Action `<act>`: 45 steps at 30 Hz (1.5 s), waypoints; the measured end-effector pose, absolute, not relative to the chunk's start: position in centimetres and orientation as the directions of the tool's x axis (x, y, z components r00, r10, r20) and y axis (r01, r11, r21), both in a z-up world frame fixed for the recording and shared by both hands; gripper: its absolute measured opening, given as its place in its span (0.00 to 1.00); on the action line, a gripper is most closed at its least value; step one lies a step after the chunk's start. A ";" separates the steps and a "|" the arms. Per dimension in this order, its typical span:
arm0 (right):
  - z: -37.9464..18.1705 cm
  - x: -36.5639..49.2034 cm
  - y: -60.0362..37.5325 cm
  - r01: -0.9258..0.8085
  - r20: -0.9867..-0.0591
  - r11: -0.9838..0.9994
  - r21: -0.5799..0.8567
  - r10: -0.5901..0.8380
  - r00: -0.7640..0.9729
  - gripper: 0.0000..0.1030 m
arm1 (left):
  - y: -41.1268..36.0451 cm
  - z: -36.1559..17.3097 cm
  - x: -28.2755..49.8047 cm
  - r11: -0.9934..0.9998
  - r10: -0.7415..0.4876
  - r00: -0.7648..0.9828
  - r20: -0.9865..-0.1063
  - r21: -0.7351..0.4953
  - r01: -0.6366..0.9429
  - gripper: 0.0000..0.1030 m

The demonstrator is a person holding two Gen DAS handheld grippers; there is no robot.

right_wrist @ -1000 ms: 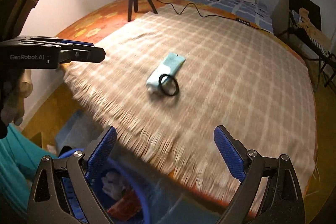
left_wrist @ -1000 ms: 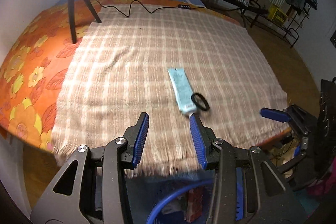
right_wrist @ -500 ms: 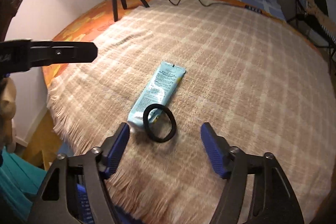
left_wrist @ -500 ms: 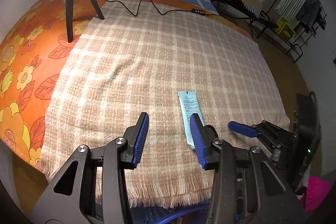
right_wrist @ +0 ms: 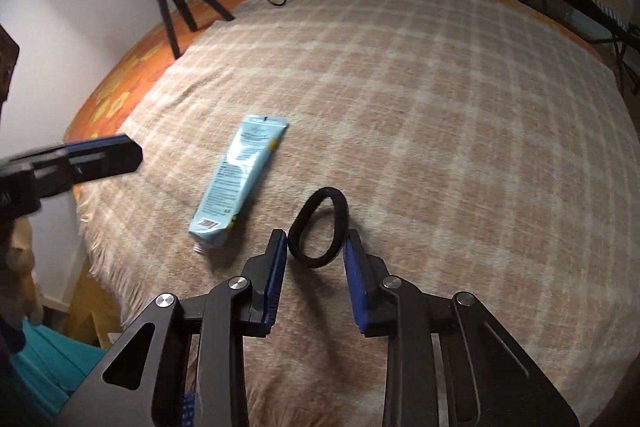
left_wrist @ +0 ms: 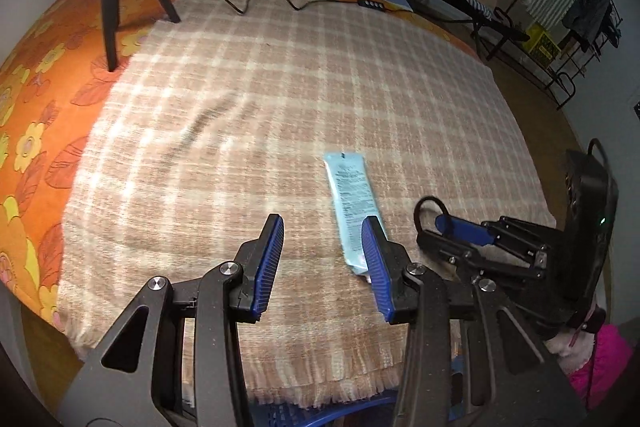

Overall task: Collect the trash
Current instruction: 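Grasp the blue tube with the left tool while the right tool grasps the black hair tie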

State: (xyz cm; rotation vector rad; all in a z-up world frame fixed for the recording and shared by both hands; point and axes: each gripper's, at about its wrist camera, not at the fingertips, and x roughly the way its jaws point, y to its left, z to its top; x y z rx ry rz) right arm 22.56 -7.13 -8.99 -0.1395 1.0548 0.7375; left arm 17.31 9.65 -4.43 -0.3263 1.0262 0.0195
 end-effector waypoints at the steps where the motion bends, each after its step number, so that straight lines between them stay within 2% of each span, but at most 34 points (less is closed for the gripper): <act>1: -8.9 22.5 -7.3 -0.611 -0.828 0.757 0.231 0.483 0.286 0.26 | 9.4 -4.6 17.5 0.952 -0.141 0.517 -0.844 -0.260 -0.165 0.40; 7: -8.8 23.1 -8.3 -0.597 -0.830 0.771 0.221 0.470 0.300 0.24 | 7.2 -6.0 19.1 0.961 -0.153 0.472 -0.868 -0.242 -0.133 0.40; 8: -8.8 23.2 -8.4 -0.595 -0.831 0.772 0.225 0.471 0.296 0.18 | 6.9 -6.3 19.3 0.964 -0.149 0.463 -0.874 -0.233 -0.129 0.44; 9: -8.9 23.4 -8.5 -0.592 -0.832 0.773 0.227 0.470 0.294 0.17 | 6.5 -6.5 19.7 0.968 -0.141 0.453 -0.881 -0.219 -0.125 0.53; 10: -8.9 23.5 -8.6 -0.588 -0.832 0.776 0.229 0.470 0.295 0.17 | 6.1 -6.7 19.9 0.973 -0.123 0.451 -0.884 -0.198 -0.122 0.54; 14: -8.8 23.9 -9.2 -0.571 -0.832 0.789 0.225 0.460 0.309 0.17 | 4.8 -7.4 20.8 0.990 -0.039 0.436 -0.899 -0.095 -0.107 0.54; 19: -8.8 24.6 -9.6 -0.561 -0.830 0.791 0.245 0.470 0.300 0.19 | 4.2 -9.0 21.5 0.993 -0.005 0.430 -0.903 -0.054 -0.101 0.54; 21: -9.1 24.8 -9.4 -0.560 -0.833 0.788 0.255 0.473 0.286 0.20 | 3.1 -9.2 21.6 0.998 0.033 0.441 -0.897 0.004 -0.067 0.50; 24: -9.4 24.9 -8.8 -0.567 -0.836 0.784 0.254 0.473 0.279 0.31 | 2.9 -9.1 21.3 0.998 0.032 0.458 -0.888 0.007 -0.055 0.35; 29: -9.4 23.9 -7.2 -0.611 -0.843 0.778 0.147 0.422 0.334 0.33 | 3.2 -8.7 20.8 0.997 0.000 0.466 -0.885 -0.038 -0.072 0.35; 30: -9.4 23.7 -7.0 -0.619 -0.843 0.775 0.129 0.414 0.343 0.30 | 3.4 -8.6 20.6 0.996 -0.006 0.467 -0.884 -0.049 -0.080 0.35; 32: -9.4 23.4 -6.5 -0.633 -0.845 0.769 0.083 0.392 0.364 0.05 | 4.2 -8.4 20.7 0.994 -0.010 0.468 -0.884 -0.059 -0.090 0.35; 36: -8.8 23.3 -6.9 -0.625 -0.834 0.770 0.124 0.423 0.355 0.04 | 4.8 -7.9 20.2 0.992 -0.021 0.477 -0.879 -0.079 -0.101 0.35; 45: -6.4 21.7 -7.5 -0.636 -0.804 0.763 0.116 0.448 0.392 0.04 | 6.1 -5.7 17.1 0.989 -0.028 0.520 -0.853 -0.098 -0.107 0.35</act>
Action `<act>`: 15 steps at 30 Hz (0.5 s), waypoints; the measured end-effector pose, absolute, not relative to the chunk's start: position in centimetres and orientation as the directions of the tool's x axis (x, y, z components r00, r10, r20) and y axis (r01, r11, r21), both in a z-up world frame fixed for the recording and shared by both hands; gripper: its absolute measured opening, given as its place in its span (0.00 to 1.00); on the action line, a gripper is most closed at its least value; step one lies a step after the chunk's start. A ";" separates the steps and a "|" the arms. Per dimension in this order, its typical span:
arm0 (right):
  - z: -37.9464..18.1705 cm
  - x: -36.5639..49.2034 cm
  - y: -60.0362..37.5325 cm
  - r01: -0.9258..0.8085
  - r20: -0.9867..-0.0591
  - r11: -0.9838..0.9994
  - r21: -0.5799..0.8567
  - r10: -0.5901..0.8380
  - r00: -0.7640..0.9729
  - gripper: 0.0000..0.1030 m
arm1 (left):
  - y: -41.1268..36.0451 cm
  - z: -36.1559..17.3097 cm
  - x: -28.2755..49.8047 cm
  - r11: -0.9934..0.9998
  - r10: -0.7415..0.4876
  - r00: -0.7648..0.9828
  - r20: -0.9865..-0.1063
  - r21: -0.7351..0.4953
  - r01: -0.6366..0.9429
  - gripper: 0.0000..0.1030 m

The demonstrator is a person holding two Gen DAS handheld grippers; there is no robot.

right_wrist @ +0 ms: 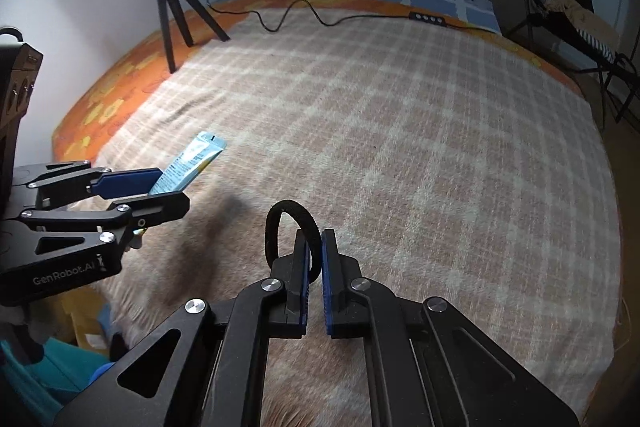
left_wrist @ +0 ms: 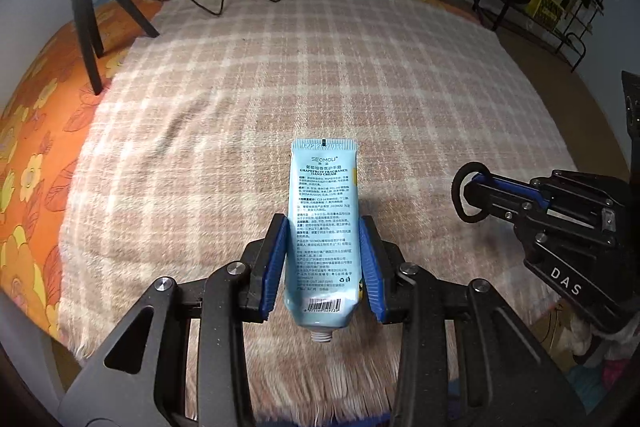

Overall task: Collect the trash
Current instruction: 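Grasp the blue tube with the left tool while the right tool grasps the black hair tie, then carry the blue tube and hair tie over the blue basket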

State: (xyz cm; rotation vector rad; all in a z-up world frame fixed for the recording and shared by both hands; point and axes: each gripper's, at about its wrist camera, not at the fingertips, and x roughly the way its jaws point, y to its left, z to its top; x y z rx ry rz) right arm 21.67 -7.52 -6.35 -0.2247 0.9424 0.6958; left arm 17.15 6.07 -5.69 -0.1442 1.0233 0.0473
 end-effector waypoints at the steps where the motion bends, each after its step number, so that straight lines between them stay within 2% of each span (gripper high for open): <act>1: -6.0 21.2 -7.6 -0.640 -0.801 0.760 0.110 0.449 0.396 0.04 | 6.1 -5.2 16.8 0.990 -0.030 0.527 -0.849 -0.099 -0.103 0.35; 15: -3.0 16.4 -9.2 -0.668 -0.776 0.736 0.111 0.484 0.404 0.04 | 4.4 -1.1 10.4 0.992 -0.068 0.587 -0.807 -0.119 -0.049 0.35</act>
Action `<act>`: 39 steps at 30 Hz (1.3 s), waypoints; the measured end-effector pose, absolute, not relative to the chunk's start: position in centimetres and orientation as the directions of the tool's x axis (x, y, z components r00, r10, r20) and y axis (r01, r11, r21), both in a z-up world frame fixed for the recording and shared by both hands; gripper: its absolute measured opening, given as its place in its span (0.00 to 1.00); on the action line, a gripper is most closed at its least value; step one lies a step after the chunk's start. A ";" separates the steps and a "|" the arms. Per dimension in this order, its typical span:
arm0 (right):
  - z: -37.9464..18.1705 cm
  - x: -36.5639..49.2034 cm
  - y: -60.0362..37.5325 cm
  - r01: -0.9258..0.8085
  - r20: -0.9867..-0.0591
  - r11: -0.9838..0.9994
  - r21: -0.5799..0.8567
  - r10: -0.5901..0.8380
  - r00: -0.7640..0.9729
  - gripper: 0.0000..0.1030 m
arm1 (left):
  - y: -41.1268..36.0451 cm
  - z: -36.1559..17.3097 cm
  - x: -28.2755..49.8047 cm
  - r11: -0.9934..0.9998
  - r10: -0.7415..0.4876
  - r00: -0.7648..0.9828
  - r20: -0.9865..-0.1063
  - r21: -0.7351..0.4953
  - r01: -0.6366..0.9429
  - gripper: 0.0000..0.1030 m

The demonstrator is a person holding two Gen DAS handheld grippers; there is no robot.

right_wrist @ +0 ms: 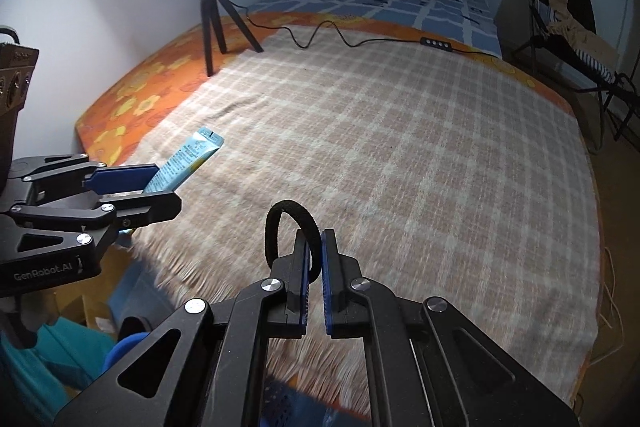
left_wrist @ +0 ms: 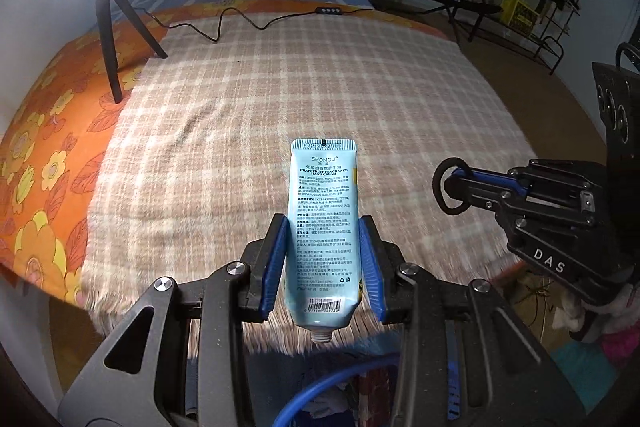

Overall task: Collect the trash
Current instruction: 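Carry the blue tube and hair tie over the blue basket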

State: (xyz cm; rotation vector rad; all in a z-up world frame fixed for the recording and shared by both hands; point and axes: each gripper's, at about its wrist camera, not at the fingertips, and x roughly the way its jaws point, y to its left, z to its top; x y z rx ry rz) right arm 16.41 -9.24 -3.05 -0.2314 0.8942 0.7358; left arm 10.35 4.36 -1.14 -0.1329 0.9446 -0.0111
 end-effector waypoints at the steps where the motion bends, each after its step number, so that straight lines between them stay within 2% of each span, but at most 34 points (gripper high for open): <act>1: -2.9 15.9 -9.5 -0.669 -0.776 0.734 0.114 0.487 0.402 0.04 | 4.3 -1.0 9.7 0.991 -0.072 0.589 -0.805 -0.123 -0.046 0.35; 9: -2.7 11.9 -11.3 -0.683 -0.774 0.719 0.128 0.503 0.384 0.04 | 3.3 -1.7 5.0 0.991 -0.090 0.577 -0.812 -0.134 -0.033 0.35; 22: -5.2 4.7 -12.7 -0.730 -0.812 0.664 0.160 0.509 0.285 0.04 | 2.5 -4.7 -0.7 0.987 -0.110 0.519 -0.848 -0.155 -0.044 0.35; 39: -11.2 -0.3 -12.6 -0.756 -0.878 0.621 0.206 0.459 0.138 0.04 | 0.4 -12.1 -5.5 0.987 -0.136 0.364 -0.921 -0.159 -0.033 0.35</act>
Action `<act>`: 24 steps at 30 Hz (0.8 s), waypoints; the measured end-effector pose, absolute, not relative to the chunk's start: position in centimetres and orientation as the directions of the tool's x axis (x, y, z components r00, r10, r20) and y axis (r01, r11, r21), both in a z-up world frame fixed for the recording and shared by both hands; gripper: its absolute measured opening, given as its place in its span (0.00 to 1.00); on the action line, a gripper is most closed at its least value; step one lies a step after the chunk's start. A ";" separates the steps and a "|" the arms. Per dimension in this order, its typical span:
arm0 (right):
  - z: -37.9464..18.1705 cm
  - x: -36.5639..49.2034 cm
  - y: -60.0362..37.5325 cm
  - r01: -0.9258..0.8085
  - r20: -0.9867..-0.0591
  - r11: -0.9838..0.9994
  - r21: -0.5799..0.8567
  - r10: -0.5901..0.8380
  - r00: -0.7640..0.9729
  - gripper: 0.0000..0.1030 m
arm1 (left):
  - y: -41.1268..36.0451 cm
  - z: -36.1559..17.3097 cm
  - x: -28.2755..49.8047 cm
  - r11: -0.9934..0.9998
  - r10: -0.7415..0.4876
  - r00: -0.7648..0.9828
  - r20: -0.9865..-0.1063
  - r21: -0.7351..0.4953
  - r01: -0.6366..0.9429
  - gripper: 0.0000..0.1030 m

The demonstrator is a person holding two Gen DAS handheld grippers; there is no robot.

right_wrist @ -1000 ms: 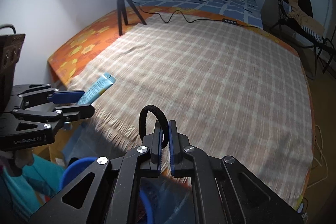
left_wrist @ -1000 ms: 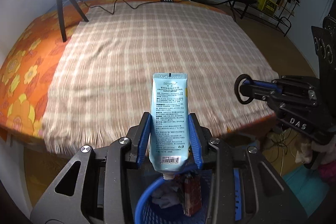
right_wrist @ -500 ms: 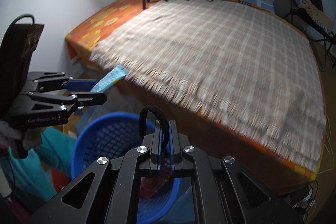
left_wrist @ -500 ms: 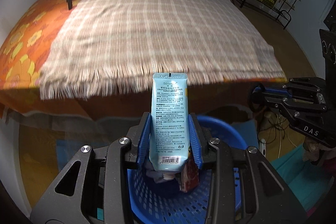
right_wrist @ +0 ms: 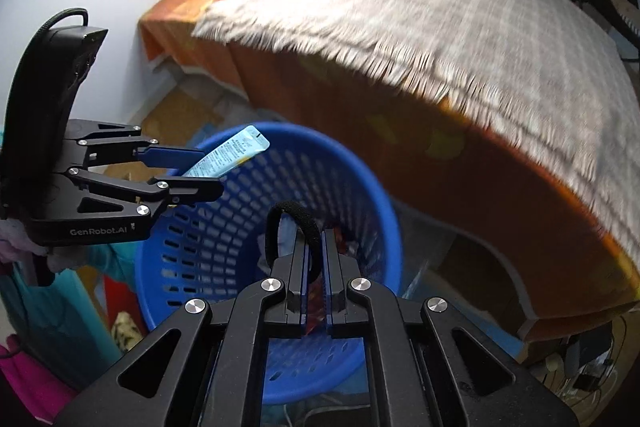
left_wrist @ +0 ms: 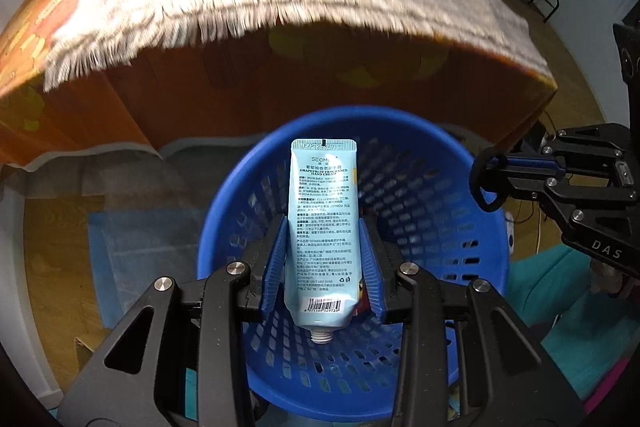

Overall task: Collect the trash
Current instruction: 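Carry the blue tube and hair tie over the blue basket, then open both tools to drop the tube and hair tie into the basket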

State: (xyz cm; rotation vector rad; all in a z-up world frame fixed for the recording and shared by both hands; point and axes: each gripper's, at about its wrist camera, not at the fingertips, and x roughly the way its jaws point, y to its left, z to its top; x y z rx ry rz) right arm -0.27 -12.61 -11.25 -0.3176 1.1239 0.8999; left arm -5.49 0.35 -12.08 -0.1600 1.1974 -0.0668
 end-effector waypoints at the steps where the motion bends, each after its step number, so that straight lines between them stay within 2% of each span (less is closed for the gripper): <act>1: -11.5 -0.4 -12.6 -0.757 -0.880 0.620 0.207 0.457 0.133 0.04 | 0.2 -12.3 -5.6 0.987 -0.137 0.360 -0.923 -0.159 -0.034 0.35; 13: -12.9 -1.0 -12.2 -0.756 -0.895 0.617 0.219 0.436 0.097 0.04 | -0.2 -14.2 -6.1 0.985 -0.147 0.306 -0.941 -0.167 -0.040 0.35; 24: -14.1 -1.1 -12.1 -0.752 -0.910 0.620 0.226 0.410 0.064 0.04 | -0.5 -15.0 -6.1 0.991 -0.109 0.287 -0.952 -0.127 -0.046 0.35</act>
